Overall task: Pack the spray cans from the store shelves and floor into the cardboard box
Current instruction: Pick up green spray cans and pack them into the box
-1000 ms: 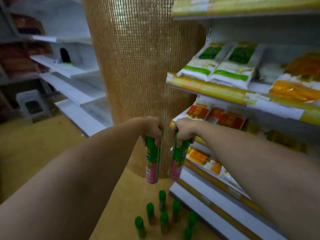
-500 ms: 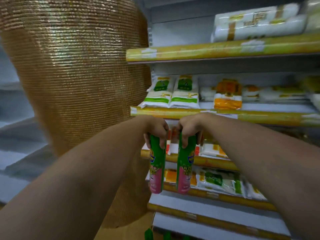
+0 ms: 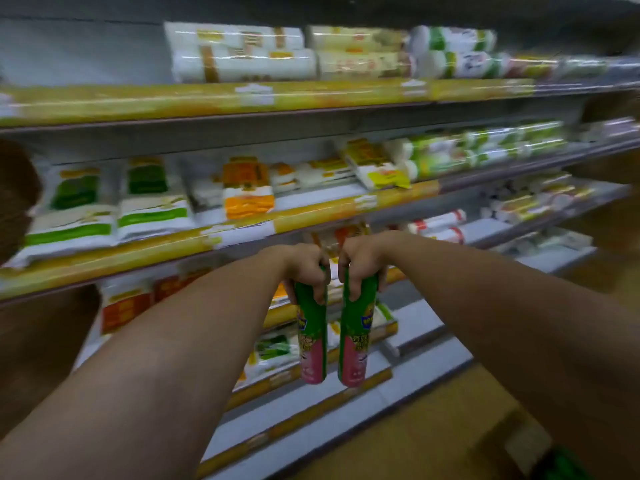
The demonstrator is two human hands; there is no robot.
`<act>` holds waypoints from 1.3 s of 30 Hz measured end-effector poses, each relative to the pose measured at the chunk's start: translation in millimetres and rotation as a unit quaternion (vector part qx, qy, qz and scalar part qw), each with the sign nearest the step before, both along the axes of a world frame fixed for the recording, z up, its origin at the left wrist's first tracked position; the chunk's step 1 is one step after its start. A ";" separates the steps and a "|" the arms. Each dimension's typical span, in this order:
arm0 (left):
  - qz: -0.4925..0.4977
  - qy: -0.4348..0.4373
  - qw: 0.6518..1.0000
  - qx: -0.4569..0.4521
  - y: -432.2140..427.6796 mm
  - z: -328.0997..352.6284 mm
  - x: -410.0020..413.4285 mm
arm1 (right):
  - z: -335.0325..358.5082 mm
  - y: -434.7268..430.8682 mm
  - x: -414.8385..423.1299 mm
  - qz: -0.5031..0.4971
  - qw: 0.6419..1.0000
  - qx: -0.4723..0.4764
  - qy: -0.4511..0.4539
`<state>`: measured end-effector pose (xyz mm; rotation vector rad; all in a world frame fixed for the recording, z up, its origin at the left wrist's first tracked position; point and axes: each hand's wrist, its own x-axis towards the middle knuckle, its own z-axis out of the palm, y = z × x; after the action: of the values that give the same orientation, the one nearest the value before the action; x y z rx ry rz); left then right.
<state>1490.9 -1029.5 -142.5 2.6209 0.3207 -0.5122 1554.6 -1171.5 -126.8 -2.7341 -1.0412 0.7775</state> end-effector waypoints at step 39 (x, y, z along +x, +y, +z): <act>-0.462 0.061 0.885 -0.007 -660.9 -126.4 415.3 | -147.9 -624.5 284.9 -0.493 0.867 -0.057 0.040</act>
<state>1906.1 -1690.4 -269.0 2.5870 -0.9504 -0.9591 1839.5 -1795.9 -274.6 -2.7310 0.4750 0.7227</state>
